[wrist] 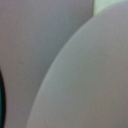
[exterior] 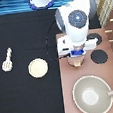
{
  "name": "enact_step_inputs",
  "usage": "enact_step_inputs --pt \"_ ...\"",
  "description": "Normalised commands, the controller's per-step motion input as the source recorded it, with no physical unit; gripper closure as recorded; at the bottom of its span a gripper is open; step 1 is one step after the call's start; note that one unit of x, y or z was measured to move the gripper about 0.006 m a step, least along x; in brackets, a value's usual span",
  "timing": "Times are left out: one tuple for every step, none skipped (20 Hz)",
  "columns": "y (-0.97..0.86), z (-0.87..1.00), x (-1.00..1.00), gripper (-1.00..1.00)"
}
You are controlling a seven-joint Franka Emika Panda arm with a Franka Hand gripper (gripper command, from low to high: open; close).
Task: Take the lid off the pot, put the pot on the plate, and use the tool to push the pot to the front of the table.
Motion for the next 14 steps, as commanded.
enact_step_inputs --pt "0.0 1.0 -0.66 1.0" --pt "0.0 1.0 -0.85 1.0" --pt "0.0 0.93 -1.0 1.0" --pt "0.0 0.88 -1.0 1.0" --pt "0.0 0.83 -1.0 1.0" --pt "0.0 0.8 -1.0 1.0" --pt "0.0 0.77 -1.0 1.0" --pt "0.0 0.61 -1.0 1.0" --pt "0.0 0.5 -1.0 1.0" --pt "-0.03 0.42 -1.0 1.0" --pt "-0.05 0.31 -1.0 1.0" --pt "-0.05 0.19 -1.0 1.0" --pt "-0.05 0.01 -1.0 1.0" --pt "-0.05 -0.02 -1.0 1.0"
